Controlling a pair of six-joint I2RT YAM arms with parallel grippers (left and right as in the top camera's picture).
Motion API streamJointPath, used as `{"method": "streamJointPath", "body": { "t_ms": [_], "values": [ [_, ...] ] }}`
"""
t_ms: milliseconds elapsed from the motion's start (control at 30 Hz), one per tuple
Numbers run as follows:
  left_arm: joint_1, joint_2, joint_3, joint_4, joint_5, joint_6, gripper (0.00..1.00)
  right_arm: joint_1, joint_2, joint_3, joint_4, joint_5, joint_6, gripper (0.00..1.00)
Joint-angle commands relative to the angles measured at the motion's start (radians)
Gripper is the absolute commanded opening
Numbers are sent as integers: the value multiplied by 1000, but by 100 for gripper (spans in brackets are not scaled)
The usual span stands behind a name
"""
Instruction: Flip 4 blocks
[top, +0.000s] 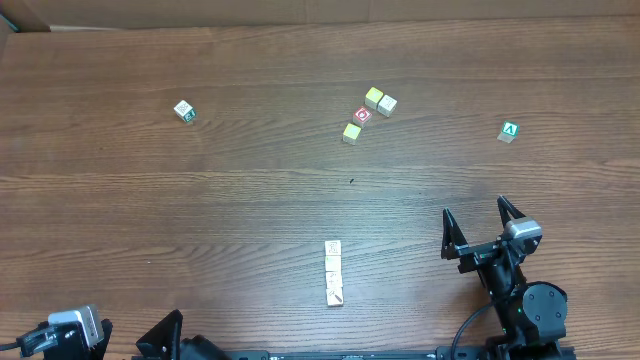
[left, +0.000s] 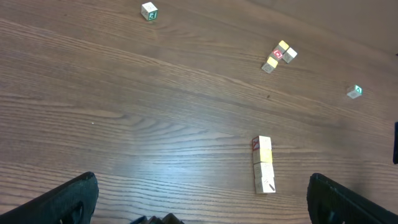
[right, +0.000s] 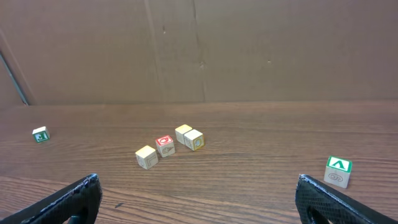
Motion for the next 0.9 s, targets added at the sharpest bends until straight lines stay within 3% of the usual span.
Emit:
{"method": "streamJointPath", "body": {
  "t_ms": [0,367,500,633,800,867],
  "values": [
    [5,-5,2,0,0,-14,100,-4,-11,-11,6,-6,7,100],
    [4,-5,-5,52,-8,-4,100,-4,-11,-11,6,-6,7,100],
    [32,-6,-83,289,3,203,100,-4,-11,-11,6,-6,7,100],
    [130,-8,-253,581,128,476,100,-4,-11,-11,6,-6,7,100],
    [307,-29,-515,902,333,540,100,-4,-11,-11,6,-6,7,100],
    [386,-64,-674,1106,465,546,100,-4,-11,-11,6,-6,7,100]
  ]
}}
